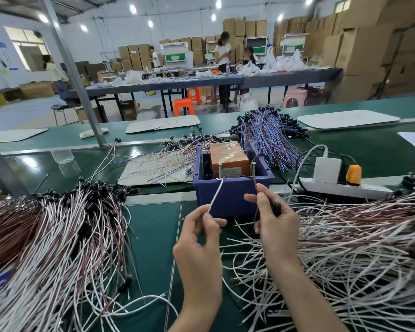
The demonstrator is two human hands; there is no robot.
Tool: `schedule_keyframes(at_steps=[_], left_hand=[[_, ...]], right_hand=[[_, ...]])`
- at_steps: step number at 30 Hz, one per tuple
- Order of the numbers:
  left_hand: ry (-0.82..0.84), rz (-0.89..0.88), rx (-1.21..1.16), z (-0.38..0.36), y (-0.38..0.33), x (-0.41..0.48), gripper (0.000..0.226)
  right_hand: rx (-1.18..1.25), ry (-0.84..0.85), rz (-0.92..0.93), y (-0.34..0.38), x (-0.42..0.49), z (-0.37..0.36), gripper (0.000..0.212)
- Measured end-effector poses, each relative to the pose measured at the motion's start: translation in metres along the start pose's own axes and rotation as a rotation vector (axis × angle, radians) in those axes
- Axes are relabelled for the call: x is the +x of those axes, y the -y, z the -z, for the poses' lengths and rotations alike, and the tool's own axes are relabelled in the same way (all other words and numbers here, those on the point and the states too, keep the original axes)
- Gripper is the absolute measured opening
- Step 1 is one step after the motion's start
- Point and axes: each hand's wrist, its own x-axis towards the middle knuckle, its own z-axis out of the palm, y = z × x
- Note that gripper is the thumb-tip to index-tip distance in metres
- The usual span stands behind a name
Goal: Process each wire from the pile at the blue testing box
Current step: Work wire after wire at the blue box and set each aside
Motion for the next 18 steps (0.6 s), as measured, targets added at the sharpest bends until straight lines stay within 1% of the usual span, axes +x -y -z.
schedule_keyframes(at_steps=[3,5,11,15,18], left_hand=[[-0.073,0.073,-0.078,0.004,-0.002,0.007,0.012],[-0.081,0.090,-0.092,0.004,-0.002,0.008,0.011],[0.035,0.121,-0.025,-0.001,0.001,-0.002,0.009],[0.109,0.158,-0.009,-0.004,0.001,-0.013,0.011],[0.139,0.172,-0.005,-0.007,0.000,-0.017,0.011]], right_hand=[[-0.011,0.010,-0.007,0.000,0.000,0.001,0.022],[-0.009,0.016,-0.006,-0.001,0.000,0.001,0.022],[0.006,0.004,-0.005,-0.001,0.000,0.000,0.021],[-0.004,0.016,-0.002,-0.001,0.000,0.001,0.021],[-0.012,0.013,0.002,-0.002,0.000,0.001,0.021]])
